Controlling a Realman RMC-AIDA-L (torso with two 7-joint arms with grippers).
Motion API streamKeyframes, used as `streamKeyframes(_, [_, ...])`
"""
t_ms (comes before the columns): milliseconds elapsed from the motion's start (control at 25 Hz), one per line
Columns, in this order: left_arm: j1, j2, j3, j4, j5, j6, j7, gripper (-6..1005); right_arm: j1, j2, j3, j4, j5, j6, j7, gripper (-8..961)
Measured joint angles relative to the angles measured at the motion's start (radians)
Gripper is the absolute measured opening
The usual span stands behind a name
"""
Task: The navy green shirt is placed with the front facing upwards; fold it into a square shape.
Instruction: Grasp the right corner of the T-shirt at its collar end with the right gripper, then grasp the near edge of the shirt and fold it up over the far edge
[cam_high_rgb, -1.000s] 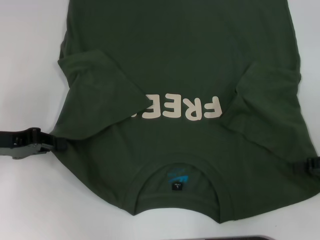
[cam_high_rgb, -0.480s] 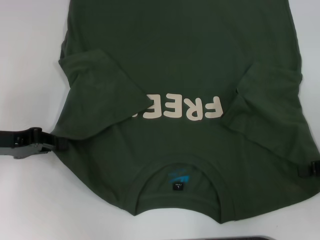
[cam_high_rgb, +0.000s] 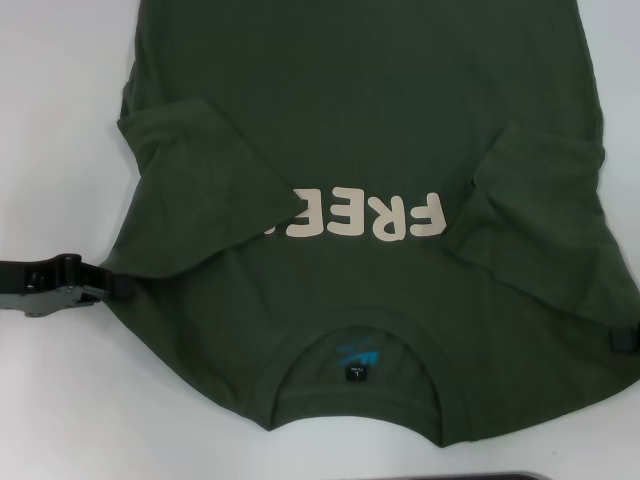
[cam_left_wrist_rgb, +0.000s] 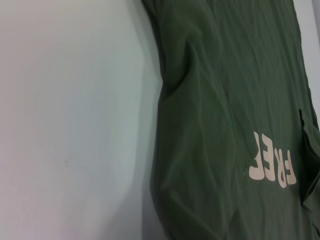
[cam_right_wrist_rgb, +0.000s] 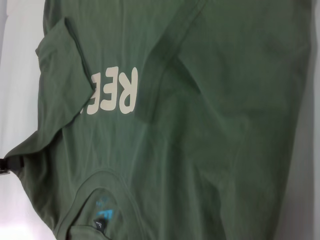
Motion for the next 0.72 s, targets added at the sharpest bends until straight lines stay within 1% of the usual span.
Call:
streamKeyframes(160, [0.000, 0.002, 0.004, 0.000, 0.003, 0.004, 0.002, 25, 0.000, -0.003, 0.000, -0.004, 0.001, -0.007, -0.009, 49])
streamKeyframes(240, [0.000, 0.007, 0.011, 0.000, 0.006, 0.019, 0.017, 25, 0.000, -0.005, 0.000, -0.011, 0.001, -0.015, -0.018, 36])
streamKeyframes(320, [0.001, 0.015, 0.029, 0.000, 0.006, 0.047, 0.044, 25, 0.000, -0.008, 0.000, -0.017, 0.001, -0.024, -0.024, 30])
streamKeyframes(440, [0.010, 0.025, 0.077, 0.004, 0.013, 0.098, 0.068, 25, -0.002, -0.015, -0.001, -0.031, -0.001, -0.044, -0.031, 29])
streamKeyframes(560, [0.021, 0.026, 0.103, 0.013, 0.043, 0.138, 0.082, 25, -0.012, -0.024, -0.001, -0.051, -0.001, -0.082, -0.040, 29])
streamKeyframes(720, [0.022, 0.025, 0.112, 0.015, 0.096, 0.166, 0.092, 25, -0.026, -0.033, -0.001, -0.073, -0.004, -0.116, -0.041, 29])
